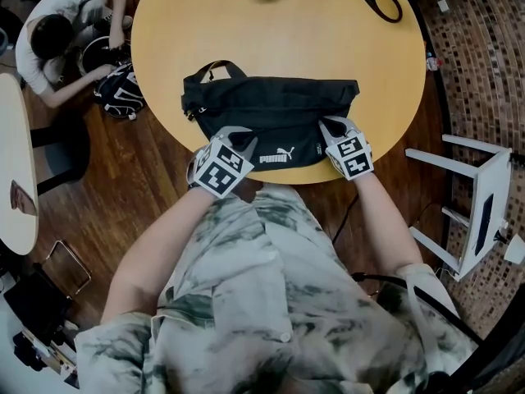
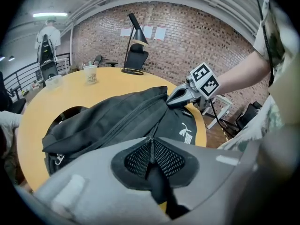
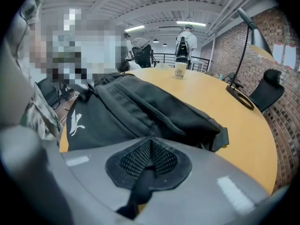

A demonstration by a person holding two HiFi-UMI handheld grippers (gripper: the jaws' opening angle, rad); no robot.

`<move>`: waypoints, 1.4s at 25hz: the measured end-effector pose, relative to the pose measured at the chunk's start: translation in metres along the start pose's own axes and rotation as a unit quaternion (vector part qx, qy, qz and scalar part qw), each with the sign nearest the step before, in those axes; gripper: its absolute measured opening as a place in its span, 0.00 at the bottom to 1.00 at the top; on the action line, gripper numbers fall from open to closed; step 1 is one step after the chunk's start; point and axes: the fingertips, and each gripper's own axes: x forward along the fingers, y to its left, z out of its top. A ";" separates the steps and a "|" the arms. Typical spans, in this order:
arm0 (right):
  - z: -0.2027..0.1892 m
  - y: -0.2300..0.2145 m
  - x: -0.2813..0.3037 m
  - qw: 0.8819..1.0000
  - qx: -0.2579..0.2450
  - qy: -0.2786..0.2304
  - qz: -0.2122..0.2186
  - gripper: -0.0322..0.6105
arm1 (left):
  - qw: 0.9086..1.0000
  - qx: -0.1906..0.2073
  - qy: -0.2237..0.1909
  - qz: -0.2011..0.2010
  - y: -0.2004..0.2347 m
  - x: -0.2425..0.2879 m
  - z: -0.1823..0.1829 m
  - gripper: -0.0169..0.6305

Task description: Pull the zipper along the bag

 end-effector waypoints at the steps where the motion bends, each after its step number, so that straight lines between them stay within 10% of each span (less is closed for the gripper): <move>1: 0.001 0.000 0.000 1.000 0.001 0.002 -0.001 0.06 | 1.000 0.000 0.002 -0.001 0.003 -0.003 -0.003 0.06; 35: -0.004 -0.009 -0.004 0.993 0.042 0.075 -0.086 0.06 | 1.000 0.011 -0.017 -0.010 0.068 -0.048 -0.053 0.08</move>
